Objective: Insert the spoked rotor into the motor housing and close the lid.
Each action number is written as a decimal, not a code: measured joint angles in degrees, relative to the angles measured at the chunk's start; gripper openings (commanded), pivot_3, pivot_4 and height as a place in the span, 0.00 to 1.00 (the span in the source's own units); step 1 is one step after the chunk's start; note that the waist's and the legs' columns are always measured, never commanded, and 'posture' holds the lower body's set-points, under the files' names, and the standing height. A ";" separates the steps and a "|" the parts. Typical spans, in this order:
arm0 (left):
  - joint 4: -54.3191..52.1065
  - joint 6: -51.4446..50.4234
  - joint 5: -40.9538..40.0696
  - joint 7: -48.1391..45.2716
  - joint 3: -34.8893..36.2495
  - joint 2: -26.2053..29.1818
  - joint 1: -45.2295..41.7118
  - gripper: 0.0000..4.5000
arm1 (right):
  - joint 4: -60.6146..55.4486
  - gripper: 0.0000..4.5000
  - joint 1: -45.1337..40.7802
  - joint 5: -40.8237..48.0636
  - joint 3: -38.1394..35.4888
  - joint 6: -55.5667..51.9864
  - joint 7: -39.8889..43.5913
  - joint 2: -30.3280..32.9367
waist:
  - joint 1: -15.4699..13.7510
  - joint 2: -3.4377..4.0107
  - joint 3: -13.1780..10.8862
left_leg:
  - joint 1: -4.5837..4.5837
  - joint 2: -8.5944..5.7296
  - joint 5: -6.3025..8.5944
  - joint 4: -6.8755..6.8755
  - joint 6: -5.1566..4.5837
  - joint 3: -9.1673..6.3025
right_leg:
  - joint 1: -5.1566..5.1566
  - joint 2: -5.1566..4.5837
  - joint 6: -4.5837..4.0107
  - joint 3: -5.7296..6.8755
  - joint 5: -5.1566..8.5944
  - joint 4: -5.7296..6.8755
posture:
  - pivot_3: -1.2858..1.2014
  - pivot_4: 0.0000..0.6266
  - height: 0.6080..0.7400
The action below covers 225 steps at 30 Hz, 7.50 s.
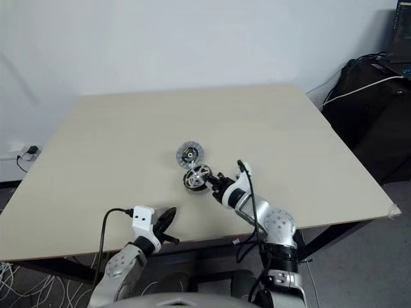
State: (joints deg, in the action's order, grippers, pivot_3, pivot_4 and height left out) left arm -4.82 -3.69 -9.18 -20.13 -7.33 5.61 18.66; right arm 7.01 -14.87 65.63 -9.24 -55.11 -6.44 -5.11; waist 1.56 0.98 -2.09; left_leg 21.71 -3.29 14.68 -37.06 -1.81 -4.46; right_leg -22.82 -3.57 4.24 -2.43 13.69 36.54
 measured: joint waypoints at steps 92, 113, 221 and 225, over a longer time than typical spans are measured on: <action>0.27 2.98 1.20 -2.06 -1.06 1.38 -0.66 0.00 | 5.55 1.00 -5.47 -15.80 -10.56 4.56 14.78 -0.86 | 0.09 0.29 0.46 | -0.11 -0.06 -0.01 -0.11 0.00 -0.01 | 0.06 0.04 0.18 -0.08 -0.13 0.19 | 0.52 0.00 1.00; 2.47 4.32 1.25 -2.58 -0.52 1.13 -1.41 0.00 | 0.56 0.00 -1.88 -56.54 28.50 25.07 21.35 10.45 | -0.22 -0.03 0.29 | -0.14 -0.08 -0.05 -0.17 0.07 0.02 | 0.08 0.03 0.09 -0.09 -0.08 0.21 | 0.52 0.00 1.00; 2.40 5.47 1.23 1.32 -0.27 -3.53 0.59 0.00 | 27.66 0.01 -32.04 -84.31 44.02 36.95 76.19 19.73 | -0.93 -0.31 0.22 | -0.13 -0.12 -0.14 -0.13 0.26 -0.09 | -0.03 0.04 -0.16 0.04 -0.54 0.34 | 0.52 0.00 1.00; 2.29 5.44 1.22 1.27 -0.27 -3.59 0.41 0.00 | 13.57 0.01 -26.42 -79.18 37.59 20.92 75.85 20.91 | -1.03 -0.30 0.22 | -0.01 -0.12 -0.13 -0.11 0.26 -0.12 | -0.15 0.01 -0.17 0.04 -0.53 0.33 | 0.52 0.00 1.00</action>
State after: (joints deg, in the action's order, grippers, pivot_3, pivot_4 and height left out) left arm -2.53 1.75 -7.96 -18.86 -7.61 2.02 19.07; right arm 20.58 -41.29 -13.55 28.35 -34.20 69.41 15.80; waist 0.53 0.67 -1.87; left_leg 21.69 -3.41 14.54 -37.17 -1.55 -4.57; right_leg -22.97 -3.56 4.07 -2.39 13.15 36.87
